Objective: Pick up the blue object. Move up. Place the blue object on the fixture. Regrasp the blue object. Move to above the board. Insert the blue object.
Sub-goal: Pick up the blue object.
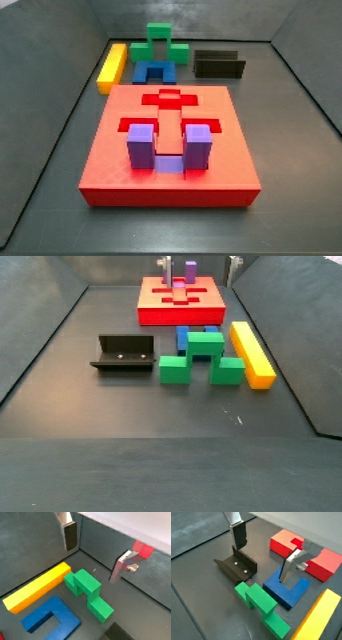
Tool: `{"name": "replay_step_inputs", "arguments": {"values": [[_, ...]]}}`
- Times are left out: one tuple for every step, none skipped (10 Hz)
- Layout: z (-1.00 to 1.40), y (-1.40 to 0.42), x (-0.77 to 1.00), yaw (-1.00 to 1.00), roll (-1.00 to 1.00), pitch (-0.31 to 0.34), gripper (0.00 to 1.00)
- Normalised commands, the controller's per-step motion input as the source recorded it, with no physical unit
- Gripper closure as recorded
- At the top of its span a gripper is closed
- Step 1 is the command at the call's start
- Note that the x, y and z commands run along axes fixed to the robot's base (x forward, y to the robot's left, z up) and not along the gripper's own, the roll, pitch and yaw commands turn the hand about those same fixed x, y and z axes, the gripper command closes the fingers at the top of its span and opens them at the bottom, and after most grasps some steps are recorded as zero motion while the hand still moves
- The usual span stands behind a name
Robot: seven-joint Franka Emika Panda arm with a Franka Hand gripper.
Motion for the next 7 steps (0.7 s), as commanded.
{"name": "replay_step_inputs", "arguments": {"values": [[-0.17,-0.03,0.03,-0.04,-0.02,0.046,0.0],[-0.15,-0.04,0.0,-0.05,-0.01,0.036,0.0],[-0.06,0.0,0.0,-0.01,-0.03,0.024,0.0],[-0.02,0.0,0.0,0.0,0.0,0.0,0.0],[-0.16,-0.06,0.0,0.0,-0.02,-0.01,0.0],[-0.25,-0.05,0.0,0.0,0.0,-0.026,0.0],[-0.27,-0.34,-0.01,0.0,0.04,-0.02,0.0]]}}
